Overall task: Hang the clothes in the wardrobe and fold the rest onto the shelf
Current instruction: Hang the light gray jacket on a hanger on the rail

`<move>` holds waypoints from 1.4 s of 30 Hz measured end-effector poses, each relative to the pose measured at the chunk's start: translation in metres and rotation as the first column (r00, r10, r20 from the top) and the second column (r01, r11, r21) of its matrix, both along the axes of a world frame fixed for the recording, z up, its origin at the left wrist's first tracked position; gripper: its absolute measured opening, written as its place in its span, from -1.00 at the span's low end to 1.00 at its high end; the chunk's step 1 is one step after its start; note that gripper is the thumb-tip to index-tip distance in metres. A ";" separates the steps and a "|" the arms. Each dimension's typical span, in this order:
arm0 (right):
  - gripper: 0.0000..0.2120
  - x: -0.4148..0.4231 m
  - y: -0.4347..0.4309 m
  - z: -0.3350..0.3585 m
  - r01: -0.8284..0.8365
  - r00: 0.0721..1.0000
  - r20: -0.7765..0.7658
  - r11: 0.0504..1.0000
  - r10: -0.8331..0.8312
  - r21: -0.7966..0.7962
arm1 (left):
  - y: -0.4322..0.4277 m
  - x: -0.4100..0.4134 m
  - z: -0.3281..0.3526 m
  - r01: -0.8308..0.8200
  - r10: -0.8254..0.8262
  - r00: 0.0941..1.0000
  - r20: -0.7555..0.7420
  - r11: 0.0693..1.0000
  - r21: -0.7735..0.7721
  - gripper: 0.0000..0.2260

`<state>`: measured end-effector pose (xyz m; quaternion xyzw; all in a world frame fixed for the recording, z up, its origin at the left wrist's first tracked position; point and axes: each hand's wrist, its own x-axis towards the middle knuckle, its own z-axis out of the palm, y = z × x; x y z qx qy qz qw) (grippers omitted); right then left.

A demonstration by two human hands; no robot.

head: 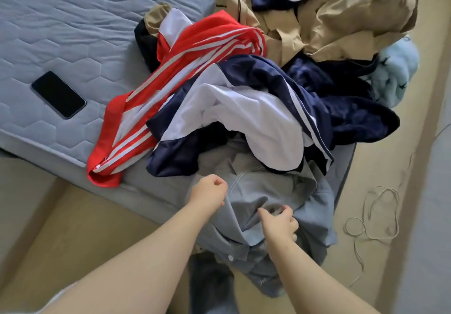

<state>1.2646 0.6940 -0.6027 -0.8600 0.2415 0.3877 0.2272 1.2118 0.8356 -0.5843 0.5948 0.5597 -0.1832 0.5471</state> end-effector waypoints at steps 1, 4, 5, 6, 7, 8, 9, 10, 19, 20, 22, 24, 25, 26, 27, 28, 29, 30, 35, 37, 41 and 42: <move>-0.35 0.004 -0.004 -0.011 0.045 0.999 -0.019 0.999 -0.044 0.028 | -0.005 0.003 -0.012 0.025 -0.025 1.000 -0.001 1.000 -0.008 -0.81; -0.22 0.011 -0.015 -0.036 0.204 0.978 -0.074 0.968 -0.195 0.143 | -0.015 0.005 -0.037 0.110 -0.110 0.994 -0.010 0.993 -0.035 -0.82; -0.17 0.010 -0.017 -0.042 0.261 0.964 -0.103 0.950 -0.246 0.170 | -0.019 0.004 -0.045 0.121 -0.122 0.992 -0.016 0.992 -0.044 -0.82; -0.13 0.009 -0.019 -0.046 0.306 0.951 -0.120 0.928 -0.286 0.212 | -0.021 0.002 -0.050 0.123 -0.124 0.992 -0.018 0.991 -0.050 -0.82; -0.10 0.007 -0.019 -0.050 0.358 0.933 -0.136 0.895 -0.333 0.264 | -0.023 0.000 -0.054 0.127 -0.128 0.991 -0.024 0.991 -0.053 -0.82; -0.09 0.006 -0.019 -0.053 0.403 0.915 -0.143 0.858 -0.377 0.318 | -0.023 -0.001 -0.057 0.135 -0.136 0.990 -0.026 0.990 -0.050 -0.82; -0.11 0.005 -0.016 -0.055 0.437 0.899 -0.145 0.824 -0.414 0.359 | -0.023 -0.001 -0.058 0.144 -0.146 0.989 -0.025 0.988 -0.047 -0.83; -0.19 0.004 -0.014 -0.055 0.453 0.890 -0.147 0.805 -0.431 0.384 | -0.022 -0.001 -0.059 0.146 -0.147 0.989 -0.025 0.988 -0.044 -0.83; -0.77 0.006 0.030 0.012 0.216 0.976 -0.107 0.849 -0.188 0.482 | 0.001 0.000 -0.007 0.089 -0.089 0.996 -0.020 0.996 0.013 -0.84; -0.78 0.006 0.036 0.024 0.178 0.984 -0.099 0.850 -0.149 0.496 | 0.005 0.000 0.002 0.081 -0.081 0.997 -0.002 0.997 0.014 -0.84; -0.80 0.008 0.053 0.051 0.079 0.996 -0.067 0.850 -0.052 0.521 | 0.017 -0.003 0.028 0.045 -0.046 0.998 0.046 0.999 0.030 -0.84; -0.80 0.009 0.066 0.071 0.001 0.999 -0.040 0.851 0.023 0.525 | 0.027 -0.006 0.046 0.031 -0.035 0.996 0.078 0.998 0.050 -0.84; -0.79 0.007 0.074 0.086 -0.032 0.999 -0.021 0.844 0.050 0.535 | 0.035 -0.011 0.060 0.009 -0.016 0.995 0.099 0.998 0.066 -0.83; -0.76 0.004 0.082 0.101 -0.057 0.997 -0.004 0.837 0.071 0.544 | 0.042 -0.017 0.074 -0.013 0.005 0.993 0.114 0.997 0.073 -0.83; -0.75 0.002 0.088 0.115 -0.076 0.996 0.007 0.830 0.086 0.553 | 0.050 -0.022 0.087 -0.030 0.019 0.991 0.133 0.996 0.083 -0.82; -0.76 -0.001 0.093 0.127 -0.090 0.995 0.014 0.824 0.099 0.560 | 0.056 -0.027 0.099 -0.048 0.034 0.988 0.151 0.995 0.089 -0.82; -0.79 -0.005 0.099 0.141 -0.107 0.993 0.023 0.815 0.114 0.570 | 0.064 -0.033 0.113 -0.069 0.051 0.983 0.175 0.993 0.098 -0.82; -0.78 -0.009 0.106 0.157 -0.123 0.991 0.033 0.805 0.127 0.580 | 0.071 -0.039 0.128 -0.089 0.066 0.978 0.197 0.990 0.109 -0.82; -0.77 -0.033 0.150 0.237 -0.245 0.969 0.154 0.700 0.191 0.671 | 0.110 -0.078 0.204 -0.187 0.113 0.945 0.306 0.956 0.224 -0.80; -0.77 -0.047 0.165 0.272 -0.311 0.950 0.220 0.645 0.220 0.699 | 0.122 -0.099 0.234 -0.218 0.128 0.934 0.335 0.944 0.246 -0.80; -0.79 -0.068 0.189 0.340 -0.409 0.912 0.313 0.514 0.265 0.754 | 0.145 -0.130 0.299 -0.288 0.149 0.896 0.418 0.912 0.292 -0.81; -0.80 -0.071 0.196 0.359 -0.435 0.899 0.340 0.482 0.276 0.760 | 0.151 -0.136 0.318 -0.305 0.147 0.884 0.443 0.900 0.311 -0.80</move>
